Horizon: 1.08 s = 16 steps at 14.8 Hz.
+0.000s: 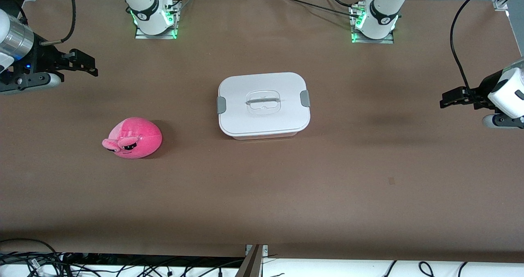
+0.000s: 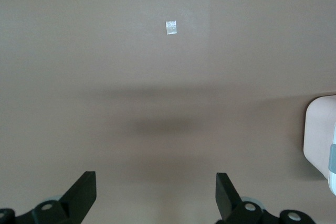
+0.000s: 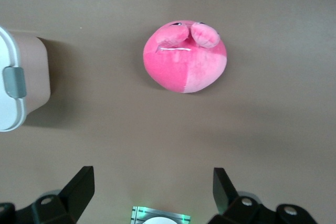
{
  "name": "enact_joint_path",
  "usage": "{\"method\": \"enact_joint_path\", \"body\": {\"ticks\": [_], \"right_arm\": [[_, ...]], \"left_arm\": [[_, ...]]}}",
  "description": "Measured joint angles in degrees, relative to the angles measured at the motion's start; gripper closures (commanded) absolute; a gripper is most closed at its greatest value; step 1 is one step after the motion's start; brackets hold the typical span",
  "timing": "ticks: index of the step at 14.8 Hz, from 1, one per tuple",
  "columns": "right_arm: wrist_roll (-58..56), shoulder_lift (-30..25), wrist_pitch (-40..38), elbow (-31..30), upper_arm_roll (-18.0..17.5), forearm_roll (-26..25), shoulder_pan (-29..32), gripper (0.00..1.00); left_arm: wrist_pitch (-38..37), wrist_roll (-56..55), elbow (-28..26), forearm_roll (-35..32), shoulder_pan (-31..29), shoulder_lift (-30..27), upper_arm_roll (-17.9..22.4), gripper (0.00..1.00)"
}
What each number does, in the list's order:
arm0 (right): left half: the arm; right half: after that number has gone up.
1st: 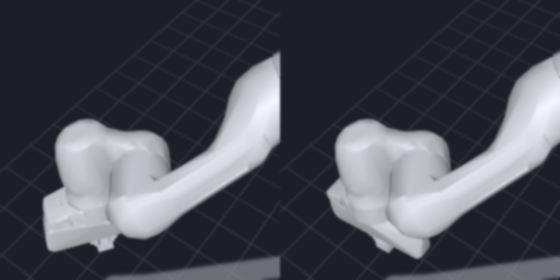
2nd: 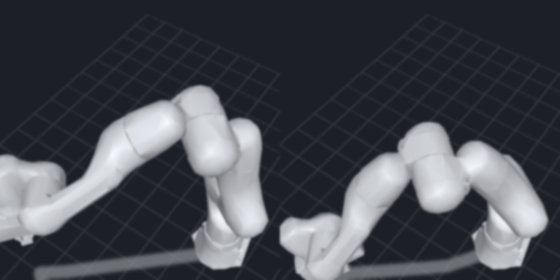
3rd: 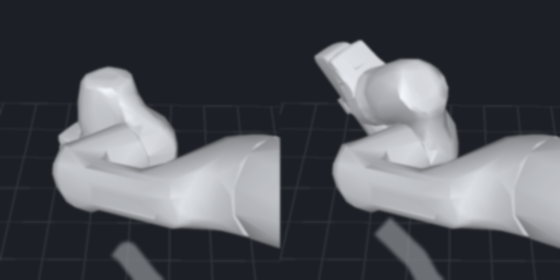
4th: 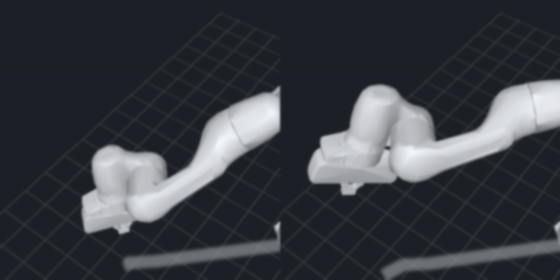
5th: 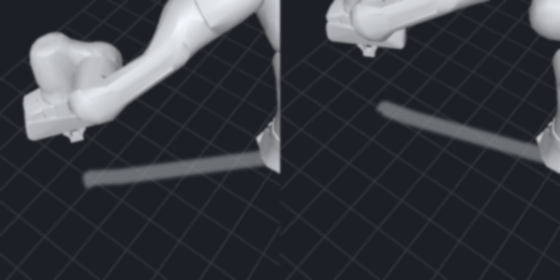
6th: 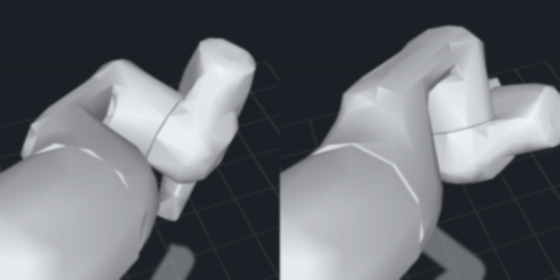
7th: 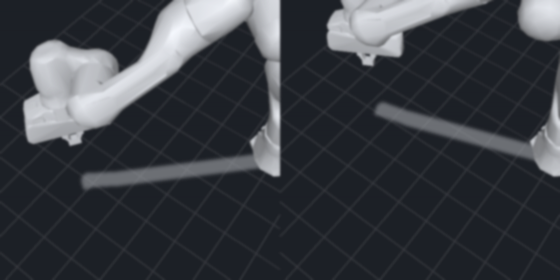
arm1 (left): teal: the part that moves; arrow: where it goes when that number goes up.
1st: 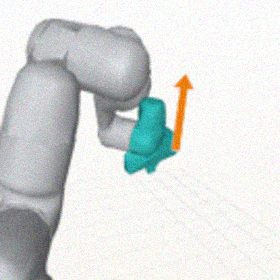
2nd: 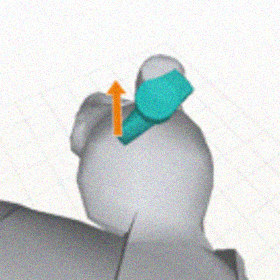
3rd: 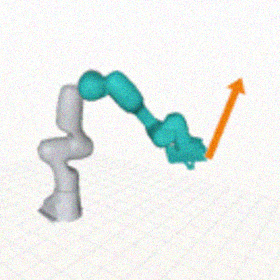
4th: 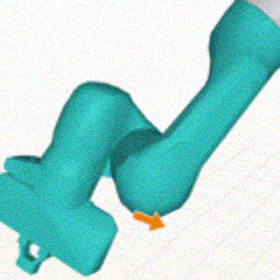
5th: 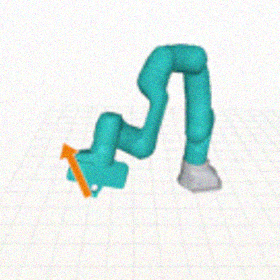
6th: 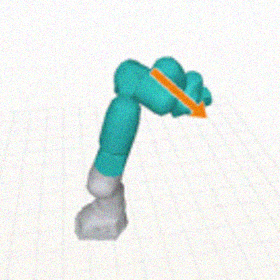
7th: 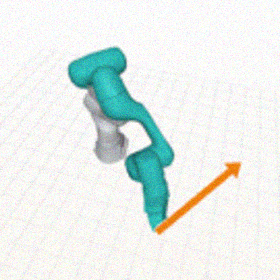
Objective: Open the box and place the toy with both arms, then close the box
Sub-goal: 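Reach the left gripper to the white box lid handle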
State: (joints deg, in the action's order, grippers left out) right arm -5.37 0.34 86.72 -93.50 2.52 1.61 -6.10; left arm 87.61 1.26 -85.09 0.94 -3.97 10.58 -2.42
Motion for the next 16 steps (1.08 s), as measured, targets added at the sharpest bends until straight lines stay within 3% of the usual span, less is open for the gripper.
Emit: {"method": "enact_joint_path", "body": {"ticks": [10, 16], "right_arm": [[0.0, 0.0, 0.1, 0.4, 0.0, -0.4, 0.0, 0.0], [0.0, -0.1, 0.0, 0.4, 0.1, -0.4, 0.0, 0.0]], "left_arm": [[-0.9, 0.2, 0.7, 0.2, 0.6, 1.7, -0.9, 0.0], [-0.4, 1.0, 0.9, 2.6, 13.5, 6.4, -4.9, 0.0]]}}
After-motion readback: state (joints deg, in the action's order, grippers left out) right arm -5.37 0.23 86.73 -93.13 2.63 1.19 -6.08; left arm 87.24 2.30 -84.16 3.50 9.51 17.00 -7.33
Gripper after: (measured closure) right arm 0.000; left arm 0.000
